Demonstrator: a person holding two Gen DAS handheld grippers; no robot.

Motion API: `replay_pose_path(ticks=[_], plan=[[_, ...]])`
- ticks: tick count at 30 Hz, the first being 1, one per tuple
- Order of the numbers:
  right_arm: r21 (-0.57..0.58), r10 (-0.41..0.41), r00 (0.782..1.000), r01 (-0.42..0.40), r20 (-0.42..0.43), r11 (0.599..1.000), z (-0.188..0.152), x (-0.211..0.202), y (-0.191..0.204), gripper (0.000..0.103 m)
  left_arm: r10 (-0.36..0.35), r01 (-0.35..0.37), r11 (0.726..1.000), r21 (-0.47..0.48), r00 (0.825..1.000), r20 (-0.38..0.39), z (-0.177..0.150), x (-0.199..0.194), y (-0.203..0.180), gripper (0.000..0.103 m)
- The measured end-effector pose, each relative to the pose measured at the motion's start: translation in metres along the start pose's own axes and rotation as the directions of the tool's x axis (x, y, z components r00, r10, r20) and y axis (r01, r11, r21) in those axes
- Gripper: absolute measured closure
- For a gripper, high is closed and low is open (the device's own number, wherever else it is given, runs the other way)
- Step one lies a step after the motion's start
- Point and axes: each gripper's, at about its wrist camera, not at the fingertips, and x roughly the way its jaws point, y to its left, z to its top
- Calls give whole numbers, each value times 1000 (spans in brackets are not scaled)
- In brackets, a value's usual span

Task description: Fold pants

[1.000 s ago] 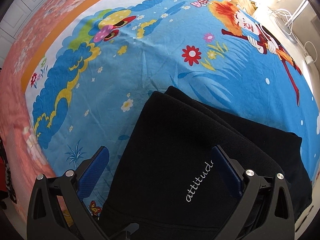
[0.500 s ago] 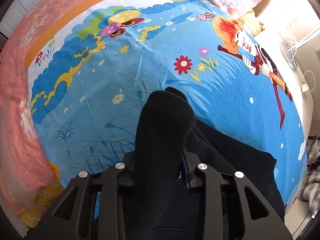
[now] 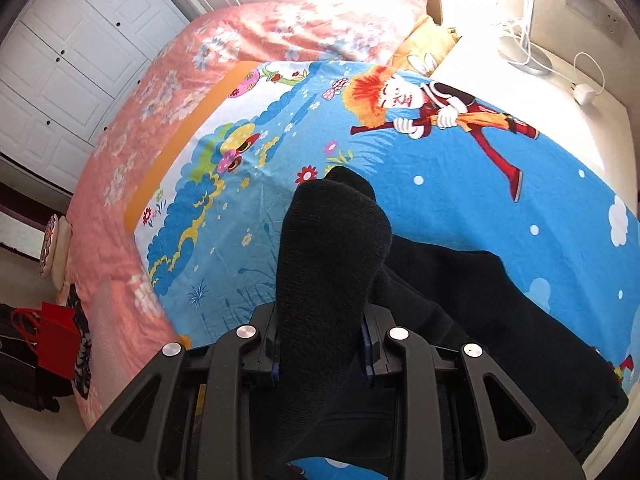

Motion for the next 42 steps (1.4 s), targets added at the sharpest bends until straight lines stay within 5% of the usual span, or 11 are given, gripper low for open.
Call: replay_pose_path(ticks=[3,6,13,16,21,24,28,31,37,42], plan=[[52,-24,999,23,25,998,-22,-41,-48,75,-29,18,989,146,997,70,10,-16,-57,71],[119,-42,998,37,38,992,-51,-69,-105,75,-80,43,950,308,991,108,4,-27,-126,71],[269,-134,991,127,8,955,-126,-55,-232,75,-163,106,761,640,986,32,-57,-13,-263,71],[265,-151,988,148,-10,953,-146,-31,-258,75,-157,115,672,732,987,-10,-95,0,-287,71],[264,-118,992,105,34,959,-158,-12,-270,75,-113,40,586,809,993,33,-122,10,-296,70],[287,-101,995,90,25,954,-156,-17,-272,75,-96,4,566,824,993,61,-123,6,-297,71],[310,-99,993,76,59,948,-151,-49,-276,76,-107,-19,580,814,989,99,-110,-1,-303,71],[307,-161,986,140,47,942,-155,-67,-285,76,-139,0,572,820,985,98,-105,-5,-319,71],[342,-237,971,216,22,915,-182,-82,-327,76,-195,32,510,859,978,79,-119,-12,-363,71],[311,-290,956,264,38,913,-182,-85,-340,76,-167,8,514,858,982,91,-120,-6,-385,71]])
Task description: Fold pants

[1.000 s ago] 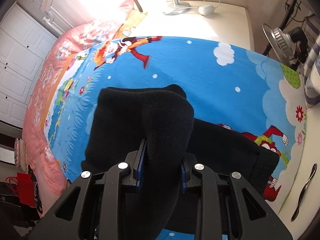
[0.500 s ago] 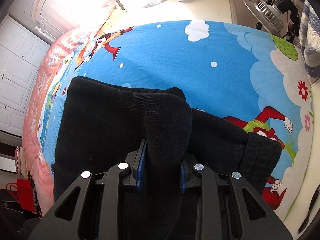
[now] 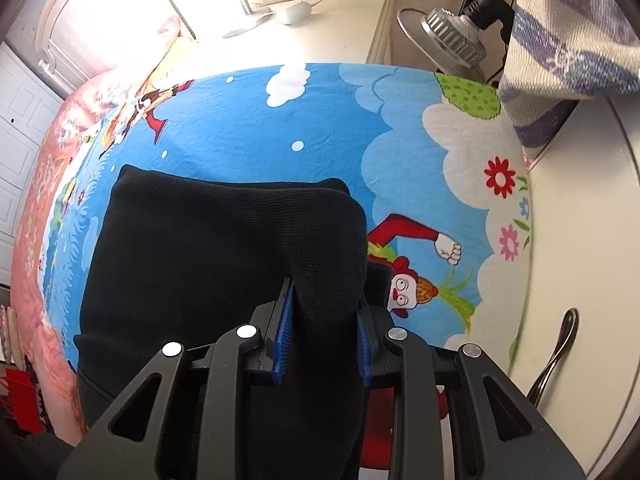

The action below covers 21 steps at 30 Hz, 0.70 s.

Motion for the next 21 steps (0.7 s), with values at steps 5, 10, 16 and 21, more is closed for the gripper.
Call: replay_pose_path(ticks=[5,10,16,21], plan=[[-123,-224,975,224,12,967,-5,19,9,74,18,-18,1000,17,1000,7,0,1,-17,72],[-195,-343,938,346,52,918,-10,25,19,72,-112,116,991,-69,992,64,-20,-22,8,56],[-211,-383,921,389,69,897,-12,25,24,71,-336,392,856,-337,917,215,-98,-89,103,52],[-210,-400,914,405,66,890,-12,24,27,57,-224,254,812,-525,967,122,-173,-100,164,38]])
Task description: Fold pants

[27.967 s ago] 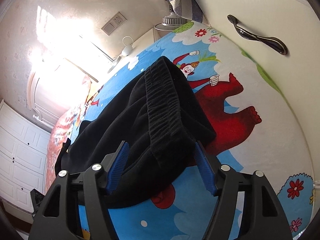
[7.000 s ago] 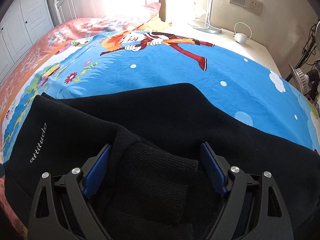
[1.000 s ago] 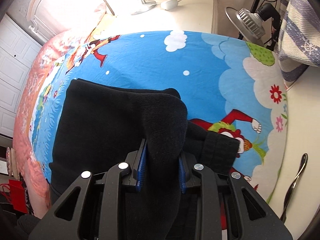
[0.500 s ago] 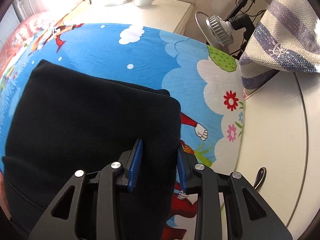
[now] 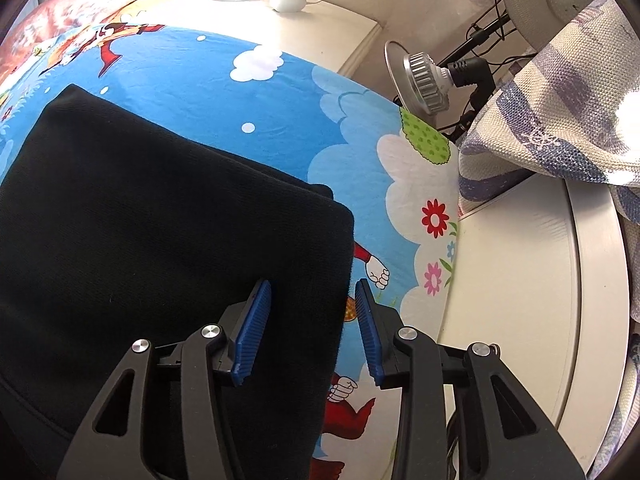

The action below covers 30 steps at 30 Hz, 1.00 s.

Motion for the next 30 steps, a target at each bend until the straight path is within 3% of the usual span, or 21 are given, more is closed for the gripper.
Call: replay_pose_path(ticks=[2,3,4,5,6,8,12,14,16,18,20,22,25,27,29,30], plan=[[7,-36,999,36,-13,999,2,-2,-3,29,40,-38,999,30,997,-64,-1,13,8,38],[8,-58,998,59,-11,998,4,-7,-6,29,57,-51,996,71,995,-85,3,30,9,38],[7,-91,996,90,11,996,5,-16,-8,29,76,-67,992,103,993,-86,-3,33,9,51],[8,-136,989,135,60,991,7,-31,-8,29,86,-72,988,136,991,-101,-7,39,5,81],[7,-146,982,146,121,989,9,-49,-5,26,107,-87,981,173,988,-110,-10,43,1,84],[-18,-64,977,69,204,997,17,-81,12,26,130,-108,964,243,988,-77,-15,42,-6,88],[-162,213,954,-180,209,970,41,-108,92,25,173,-143,930,338,983,-59,-22,49,-18,89],[-277,285,943,-231,174,933,52,-100,150,25,186,-152,915,374,981,-56,-26,53,-22,90],[-365,234,961,-167,146,916,60,-74,200,27,173,-135,906,402,983,-60,-29,55,-27,92],[-373,143,983,-90,116,924,63,-43,225,29,139,-89,882,462,987,-75,-39,55,-39,93],[-284,160,980,-122,116,951,67,-25,222,27,153,-95,843,529,986,-66,-53,53,-53,94],[-234,164,974,-125,157,964,64,-22,220,25,144,-82,857,508,986,-85,-53,56,-48,94],[-207,126,970,-82,210,975,58,-25,221,20,166,-97,825,557,983,-74,-57,55,-54,94],[-201,103,967,-57,232,978,55,-26,222,18,150,-81,841,535,985,-88,-56,53,-50,94],[-216,92,961,-34,262,976,54,-26,224,18,77,-6,879,477,988,-130,-52,49,-45,98],[-227,97,956,-32,278,973,54,-27,223,18,68,-2,886,463,990,-127,-51,47,-43,95]])
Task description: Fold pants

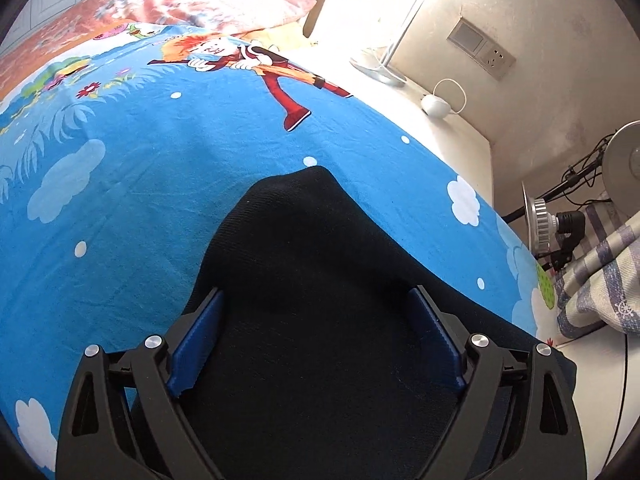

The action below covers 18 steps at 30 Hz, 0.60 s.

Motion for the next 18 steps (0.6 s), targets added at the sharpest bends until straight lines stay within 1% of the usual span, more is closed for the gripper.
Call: replay_pose_path(ticks=[1,2,3,4,5,6,7,8,9,11,12,13,14,15,16,17,18], plan=[[10,19,1000,-20,19,1000,-1,-1,-5,18,-3,3,1000,-5,1000,8,2,1,1,87],[49,41,998,-43,53,998,-3,-10,-14,18,-22,23,999,-26,1000,17,2,-1,4,84],[105,42,994,-53,100,993,-6,-22,-27,18,-46,48,997,-60,998,36,1,-7,12,83],[171,20,989,-46,150,984,-13,-39,-40,18,-83,89,991,-101,994,65,-1,-15,21,80],[236,-15,982,-30,189,971,-24,-58,-54,18,-117,131,981,-145,988,99,-4,-22,32,80],[283,-37,978,-23,205,959,-36,-74,-65,18,-125,149,968,-201,984,124,-8,-28,44,79],[314,-48,978,-19,204,949,-51,-87,-75,18,-127,161,952,-259,981,144,-12,-31,57,77],[334,-63,978,-7,200,943,-67,-97,-81,18,-132,179,930,-321,978,163,-14,-32,73,76],[349,-90,977,17,195,937,-84,-105,-84,17,-140,203,897,-394,973,182,-16,-32,90,76],[357,-145,977,81,157,931,-116,-110,-86,17,-172,263,808,-528,961,217,-18,-22,124,76],[360,-176,977,124,117,925,-132,-108,-88,17,-191,287,767,-574,956,222,-17,-12,138,76],[374,-206,976,164,75,913,-148,-104,-89,17,-198,303,732,-610,952,235,-15,-6,147,79],[398,-211,976,176,45,900,-162,-100,-93,17,-199,317,707,-632,947,253,-13,3,154,79],[425,-188,981,148,54,893,-175,-97,-96,17,-221,335,689,-643,942,254,-10,16,155,79],[443,-177,981,123,81,888,-185,-96,-96,17,-272,352,676,-648,936,224,-8,33,151,79],[444,-189,977,128,96,887,-190,-95,-94,17,-335,363,671,-647,926,173,-7,52,143,79],[436,-206,974,145,97,888,-192,-95,-91,17,-347,361,682,-637,925,152,-5,61,136,79]])
